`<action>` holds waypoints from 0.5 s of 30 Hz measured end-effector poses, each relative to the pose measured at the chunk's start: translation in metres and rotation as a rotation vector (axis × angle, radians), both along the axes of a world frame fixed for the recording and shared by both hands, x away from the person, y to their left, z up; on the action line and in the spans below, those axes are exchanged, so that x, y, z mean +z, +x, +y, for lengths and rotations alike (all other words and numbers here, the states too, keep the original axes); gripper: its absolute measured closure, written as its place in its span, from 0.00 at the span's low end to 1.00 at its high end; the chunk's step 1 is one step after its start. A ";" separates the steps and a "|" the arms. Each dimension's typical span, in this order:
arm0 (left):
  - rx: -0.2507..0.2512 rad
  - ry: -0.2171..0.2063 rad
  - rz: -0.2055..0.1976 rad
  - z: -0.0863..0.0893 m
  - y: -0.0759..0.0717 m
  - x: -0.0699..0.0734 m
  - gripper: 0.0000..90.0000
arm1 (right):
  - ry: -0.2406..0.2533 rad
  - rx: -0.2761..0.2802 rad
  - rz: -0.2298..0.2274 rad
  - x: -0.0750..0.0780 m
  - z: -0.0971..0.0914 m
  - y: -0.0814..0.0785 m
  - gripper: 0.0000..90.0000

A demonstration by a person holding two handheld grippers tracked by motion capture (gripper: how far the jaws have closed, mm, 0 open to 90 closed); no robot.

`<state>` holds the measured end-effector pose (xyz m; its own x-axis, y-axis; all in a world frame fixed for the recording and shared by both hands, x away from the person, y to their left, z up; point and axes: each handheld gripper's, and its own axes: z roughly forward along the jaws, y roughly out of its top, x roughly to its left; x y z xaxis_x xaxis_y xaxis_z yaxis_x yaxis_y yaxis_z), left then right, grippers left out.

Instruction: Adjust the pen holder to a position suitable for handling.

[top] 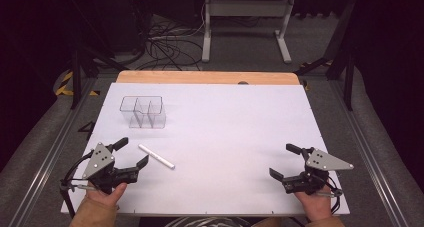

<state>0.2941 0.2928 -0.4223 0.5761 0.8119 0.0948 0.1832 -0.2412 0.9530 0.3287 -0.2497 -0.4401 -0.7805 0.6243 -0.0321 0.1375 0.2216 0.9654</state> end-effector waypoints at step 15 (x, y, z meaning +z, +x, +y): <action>-0.031 0.010 0.007 -0.001 -0.002 0.003 0.14 | 0.005 0.014 -0.002 -0.001 0.001 0.000 0.02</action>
